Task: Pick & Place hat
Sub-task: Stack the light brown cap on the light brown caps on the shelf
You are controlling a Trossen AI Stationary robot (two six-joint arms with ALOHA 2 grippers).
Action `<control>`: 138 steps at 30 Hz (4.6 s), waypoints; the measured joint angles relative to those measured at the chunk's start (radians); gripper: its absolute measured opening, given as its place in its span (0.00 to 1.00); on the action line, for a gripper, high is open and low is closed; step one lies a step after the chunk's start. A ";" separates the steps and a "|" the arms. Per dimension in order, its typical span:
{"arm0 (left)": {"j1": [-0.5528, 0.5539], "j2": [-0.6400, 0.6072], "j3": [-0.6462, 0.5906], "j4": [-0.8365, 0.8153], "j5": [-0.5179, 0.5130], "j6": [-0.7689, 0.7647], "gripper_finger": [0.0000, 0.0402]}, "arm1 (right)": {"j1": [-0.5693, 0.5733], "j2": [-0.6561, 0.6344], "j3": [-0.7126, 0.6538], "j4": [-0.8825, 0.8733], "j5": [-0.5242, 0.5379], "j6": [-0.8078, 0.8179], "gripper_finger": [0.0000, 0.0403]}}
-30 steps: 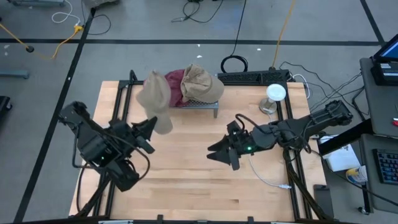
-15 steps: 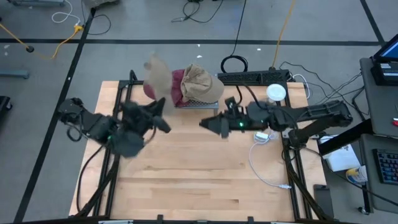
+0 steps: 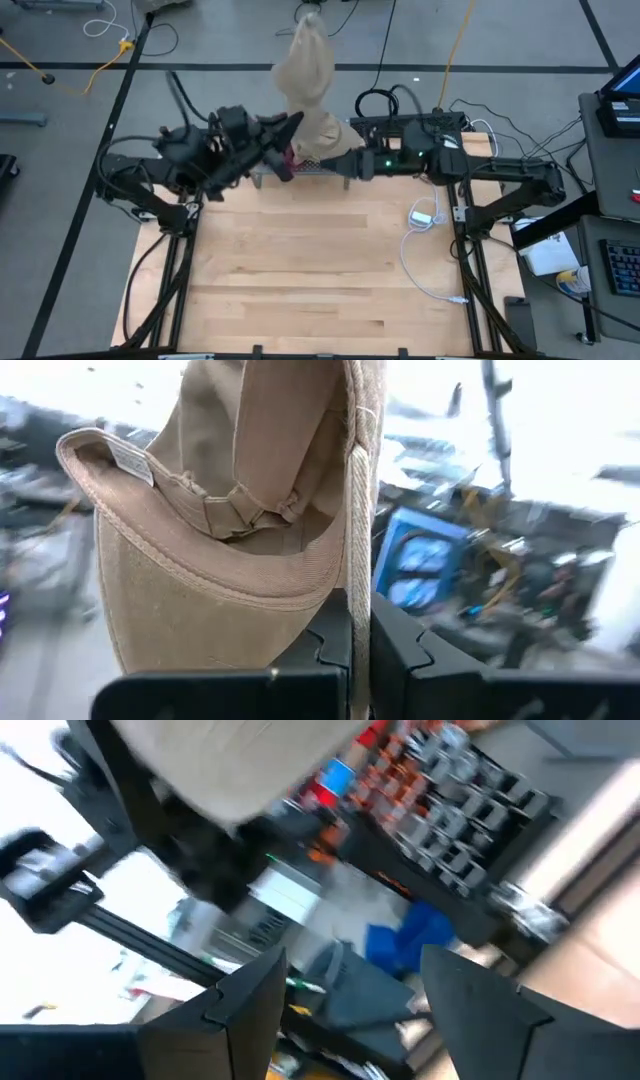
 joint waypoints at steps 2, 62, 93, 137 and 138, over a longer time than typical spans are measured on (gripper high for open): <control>0.028 0.000 0.000 0.045 0.064 0.007 0.02 | -0.026 0.000 0.000 0.061 -0.021 0.009 0.57; 0.152 -0.025 0.000 -0.384 0.491 -0.464 0.51 | -0.275 -0.330 -0.002 -0.275 -0.310 -0.343 0.01; 0.277 -0.014 0.000 -0.501 0.698 -0.661 0.52 | -0.294 -0.574 -0.002 -0.697 -0.465 -0.543 0.02; 0.358 -0.003 0.000 -0.275 0.979 -0.737 0.06 | -0.267 -0.446 -0.001 -0.615 -0.480 -0.718 0.39; 0.364 -0.003 0.000 -0.272 0.983 -0.745 0.06 | -0.269 -0.462 -0.001 -0.657 -0.414 -0.748 0.42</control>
